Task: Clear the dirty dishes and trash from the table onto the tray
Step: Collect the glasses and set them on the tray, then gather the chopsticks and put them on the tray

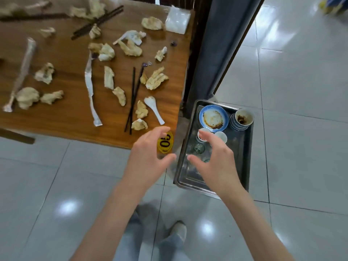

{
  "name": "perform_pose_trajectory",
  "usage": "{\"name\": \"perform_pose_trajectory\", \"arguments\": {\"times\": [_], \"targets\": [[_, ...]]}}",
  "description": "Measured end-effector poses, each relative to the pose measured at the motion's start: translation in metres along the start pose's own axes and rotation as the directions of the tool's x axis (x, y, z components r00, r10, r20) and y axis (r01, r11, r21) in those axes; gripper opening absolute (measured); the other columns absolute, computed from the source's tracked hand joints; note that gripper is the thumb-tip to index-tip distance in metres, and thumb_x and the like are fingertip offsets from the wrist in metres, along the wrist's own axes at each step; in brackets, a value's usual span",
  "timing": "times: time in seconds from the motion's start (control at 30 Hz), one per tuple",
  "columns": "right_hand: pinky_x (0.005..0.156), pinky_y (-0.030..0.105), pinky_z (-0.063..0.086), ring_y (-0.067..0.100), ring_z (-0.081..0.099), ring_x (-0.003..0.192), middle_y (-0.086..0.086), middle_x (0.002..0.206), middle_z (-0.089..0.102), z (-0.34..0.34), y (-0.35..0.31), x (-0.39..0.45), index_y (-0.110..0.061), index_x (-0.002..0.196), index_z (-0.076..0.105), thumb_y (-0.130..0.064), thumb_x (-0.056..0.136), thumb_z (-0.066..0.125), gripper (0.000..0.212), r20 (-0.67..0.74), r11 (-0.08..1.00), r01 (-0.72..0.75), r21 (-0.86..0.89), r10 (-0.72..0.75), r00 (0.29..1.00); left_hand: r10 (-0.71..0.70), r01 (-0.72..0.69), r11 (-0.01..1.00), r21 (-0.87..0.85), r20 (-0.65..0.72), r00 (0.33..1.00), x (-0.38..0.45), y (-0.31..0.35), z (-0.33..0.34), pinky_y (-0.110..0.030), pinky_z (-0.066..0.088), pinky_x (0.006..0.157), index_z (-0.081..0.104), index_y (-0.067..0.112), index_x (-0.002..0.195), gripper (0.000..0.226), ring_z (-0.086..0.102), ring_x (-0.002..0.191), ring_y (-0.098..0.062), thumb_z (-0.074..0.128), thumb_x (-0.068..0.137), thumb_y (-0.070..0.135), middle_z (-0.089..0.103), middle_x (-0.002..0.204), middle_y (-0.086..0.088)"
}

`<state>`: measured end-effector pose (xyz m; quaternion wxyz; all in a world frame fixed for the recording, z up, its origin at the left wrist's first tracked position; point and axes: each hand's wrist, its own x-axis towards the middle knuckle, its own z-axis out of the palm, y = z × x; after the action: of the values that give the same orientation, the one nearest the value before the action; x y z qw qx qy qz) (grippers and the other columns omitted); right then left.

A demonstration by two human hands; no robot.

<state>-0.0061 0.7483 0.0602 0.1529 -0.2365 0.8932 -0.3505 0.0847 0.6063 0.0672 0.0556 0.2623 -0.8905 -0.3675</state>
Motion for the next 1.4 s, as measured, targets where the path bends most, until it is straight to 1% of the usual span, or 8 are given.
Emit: {"name": "perform_pose_trajectory", "arguments": {"times": [0.2,0.43,0.53,0.6,0.7,0.77,0.9,1.4], "targets": [[0.096,0.02,0.038,0.008,0.051,0.115,-0.004,0.125,0.058,0.015,-0.069,0.008,-0.018,0.132,0.049,-0.024,0.076,0.076,0.063,0.01,0.998,0.057,-0.022,-0.057,0.998,-0.014,0.016,1.0,0.024,-0.077,0.997,0.006,-0.024,-0.082,-0.003,0.031,0.076,0.054,0.028,0.121,0.055,0.051,0.096,0.002,0.079,0.072,0.029,0.062,0.108,0.014],[0.093,0.021,0.041,0.005,0.051,0.11,-0.003,0.124,0.059,0.068,-0.141,0.03,-0.018,0.13,0.051,-0.026,0.077,0.075,0.059,-0.064,0.998,-0.033,-0.055,0.03,0.997,-0.007,0.009,0.998,0.058,-0.046,0.999,0.034,-0.089,-0.177,-0.02,0.044,0.082,0.055,0.029,0.119,0.052,0.052,0.096,-0.002,0.079,0.073,0.024,0.062,0.106,0.013],[0.09,0.018,0.039,-0.001,0.047,0.104,-0.006,0.123,0.058,0.089,-0.166,0.04,-0.021,0.128,0.052,-0.028,0.078,0.075,0.055,-0.103,0.996,-0.067,-0.06,0.061,0.993,0.007,-0.005,0.997,0.074,-0.027,1.0,0.049,-0.116,-0.209,-0.011,0.039,0.078,0.056,0.029,0.117,0.05,0.051,0.094,0.0,0.079,0.072,0.023,0.058,0.101,0.018],[0.093,0.02,0.041,0.004,0.051,0.109,-0.005,0.124,0.058,0.102,-0.182,0.048,-0.02,0.127,0.052,-0.029,0.078,0.075,0.055,-0.123,0.995,-0.089,-0.05,0.082,0.989,0.008,-0.005,0.995,0.098,-0.03,1.0,0.059,-0.131,-0.225,-0.006,0.035,0.073,0.056,0.03,0.117,0.051,0.049,0.09,0.002,0.079,0.072,0.025,0.052,0.096,0.023],[0.092,0.018,0.042,0.007,0.051,0.112,-0.003,0.126,0.058,0.115,-0.2,0.06,-0.019,0.129,0.052,-0.028,0.078,0.074,0.056,-0.128,0.993,-0.107,-0.042,0.101,0.987,0.0,0.002,0.995,0.098,-0.025,1.0,0.073,-0.147,-0.242,-0.013,0.04,0.076,0.054,0.031,0.118,0.051,0.048,0.091,0.001,0.078,0.073,0.025,0.049,0.097,0.024],[0.087,0.012,0.039,0.004,0.051,0.109,-0.004,0.126,0.057,0.121,-0.207,0.067,-0.019,0.13,0.052,-0.028,0.079,0.074,0.056,-0.126,0.992,-0.121,-0.043,0.115,0.985,0.009,-0.007,0.996,0.092,-0.017,1.0,0.081,-0.154,-0.25,-0.015,0.043,0.076,0.054,0.031,0.12,0.052,0.05,0.091,0.001,0.078,0.074,0.025,0.053,0.098,0.021],[0.088,0.014,0.038,0.008,0.052,0.113,-0.005,0.126,0.057,0.126,-0.217,0.08,-0.021,0.13,0.051,-0.028,0.079,0.073,0.056,-0.114,0.988,-0.148,-0.045,0.142,0.983,-0.008,0.008,0.996,0.085,0.004,1.0,0.095,-0.163,-0.259,-0.017,0.044,0.079,0.054,0.03,0.122,0.052,0.05,0.092,0.0,0.077,0.075,0.023,0.061,0.104,0.015],[0.084,0.012,0.038,0.008,0.054,0.109,-0.007,0.123,0.058,0.11,-0.192,0.156,-0.024,0.128,0.052,-0.029,0.081,0.071,0.051,-0.03,0.979,-0.181,-0.095,0.179,0.983,-0.079,0.072,0.988,0.14,0.04,0.996,0.167,-0.15,-0.235,-0.018,0.044,0.084,0.055,0.028,0.121,0.046,0.057,0.107,-0.008,0.073,0.079,0.023,0.063,0.114,0.01]]}}
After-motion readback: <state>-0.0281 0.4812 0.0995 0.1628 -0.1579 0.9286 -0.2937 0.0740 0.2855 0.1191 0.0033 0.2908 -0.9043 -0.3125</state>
